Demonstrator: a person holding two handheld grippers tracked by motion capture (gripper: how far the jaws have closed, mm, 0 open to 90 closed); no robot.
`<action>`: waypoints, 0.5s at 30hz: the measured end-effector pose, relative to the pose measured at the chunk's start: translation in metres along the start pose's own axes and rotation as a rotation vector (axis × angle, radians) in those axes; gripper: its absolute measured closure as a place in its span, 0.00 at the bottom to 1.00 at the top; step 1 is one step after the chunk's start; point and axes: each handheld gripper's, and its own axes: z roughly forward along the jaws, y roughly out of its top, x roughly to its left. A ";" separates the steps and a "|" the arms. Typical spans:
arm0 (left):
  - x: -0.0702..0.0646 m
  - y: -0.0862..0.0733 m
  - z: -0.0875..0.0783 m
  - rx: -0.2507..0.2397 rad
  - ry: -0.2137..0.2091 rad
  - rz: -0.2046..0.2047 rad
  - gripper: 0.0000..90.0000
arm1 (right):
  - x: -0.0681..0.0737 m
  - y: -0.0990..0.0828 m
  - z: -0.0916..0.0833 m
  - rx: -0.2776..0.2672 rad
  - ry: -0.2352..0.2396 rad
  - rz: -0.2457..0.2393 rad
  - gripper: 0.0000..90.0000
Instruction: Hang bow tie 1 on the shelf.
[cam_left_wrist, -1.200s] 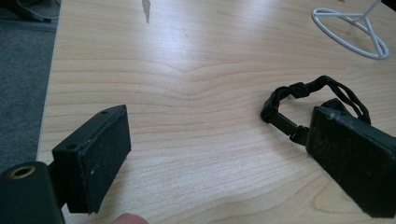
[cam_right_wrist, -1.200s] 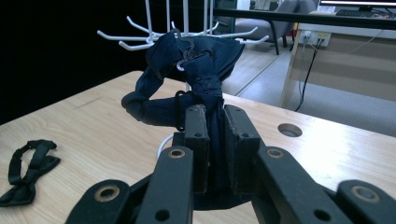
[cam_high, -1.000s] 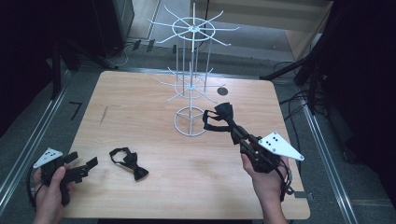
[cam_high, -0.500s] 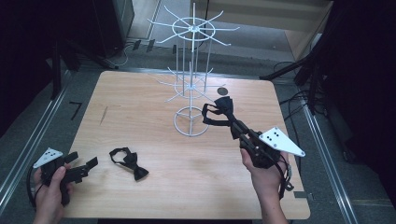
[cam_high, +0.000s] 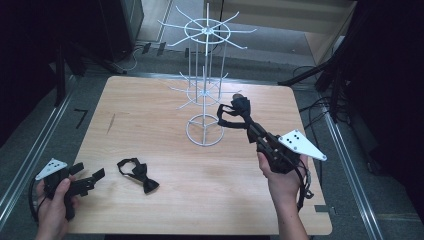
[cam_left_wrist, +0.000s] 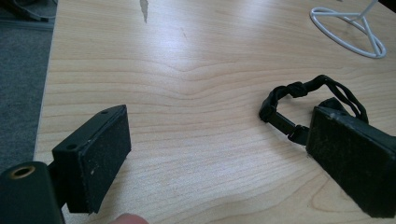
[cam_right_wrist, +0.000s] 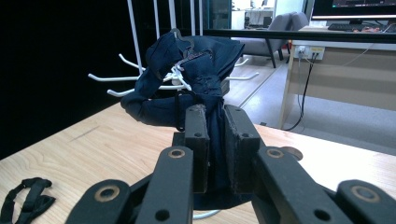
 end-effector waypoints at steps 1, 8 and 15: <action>0.000 0.000 0.000 0.000 0.000 0.000 0.08 | -0.001 0.000 0.001 -0.001 -0.003 -0.005 0.91; 0.000 0.000 0.000 -0.001 -0.002 -0.001 0.08 | -0.005 0.001 0.008 0.005 -0.005 0.018 0.91; 0.000 0.000 0.000 0.000 -0.004 -0.001 0.08 | -0.007 0.000 0.014 0.009 -0.011 0.027 0.91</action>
